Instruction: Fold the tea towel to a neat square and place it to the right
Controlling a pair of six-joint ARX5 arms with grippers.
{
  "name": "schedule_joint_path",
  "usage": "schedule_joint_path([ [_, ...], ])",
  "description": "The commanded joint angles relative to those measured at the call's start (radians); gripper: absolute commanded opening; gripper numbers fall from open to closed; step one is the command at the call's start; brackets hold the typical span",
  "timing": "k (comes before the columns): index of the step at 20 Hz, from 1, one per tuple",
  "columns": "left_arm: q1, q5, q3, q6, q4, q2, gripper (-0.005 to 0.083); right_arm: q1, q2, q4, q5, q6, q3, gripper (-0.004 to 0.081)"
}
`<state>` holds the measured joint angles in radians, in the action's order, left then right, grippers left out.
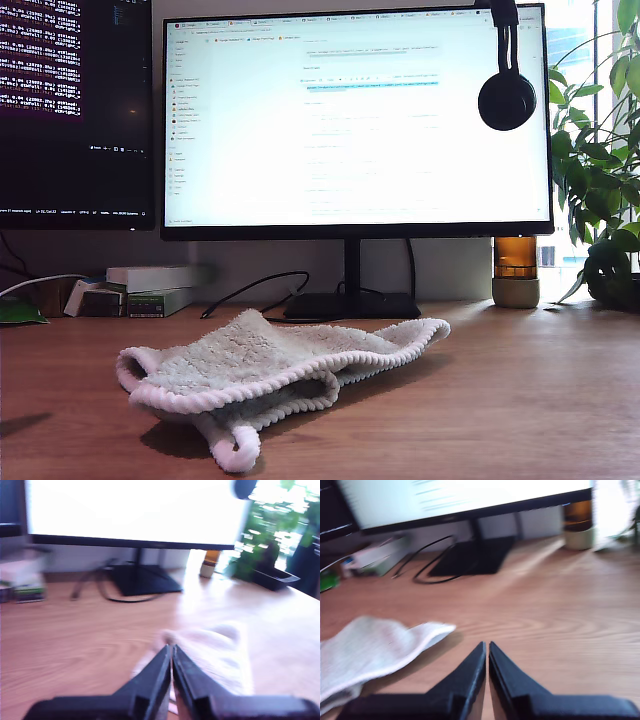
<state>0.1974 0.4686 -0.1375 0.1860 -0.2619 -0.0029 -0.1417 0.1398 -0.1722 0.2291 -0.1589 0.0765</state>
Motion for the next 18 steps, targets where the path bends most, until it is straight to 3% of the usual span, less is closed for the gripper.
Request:
schedule_joint_path([
  [1,0.049,0.001,0.014,-0.021,0.009,0.019,-0.0024,-0.032,0.040,0.000,0.004,0.002,0.023,-0.0012],
  [5,0.184,-0.005,0.014,-0.062,0.061,0.134,-0.0024,-0.103,0.168,-0.045,0.053,0.026,0.118,-0.0012],
  [11,0.350,-0.002,0.012,-0.075,0.169,0.288,-0.0024,-0.153,0.444,-0.269,0.113,0.301,0.340,-0.0012],
  [18,0.460,-0.204,-0.066,-0.182,0.177,0.401,-0.0024,-0.153,0.647,-0.319,0.132,0.477,0.463,-0.0012],
])
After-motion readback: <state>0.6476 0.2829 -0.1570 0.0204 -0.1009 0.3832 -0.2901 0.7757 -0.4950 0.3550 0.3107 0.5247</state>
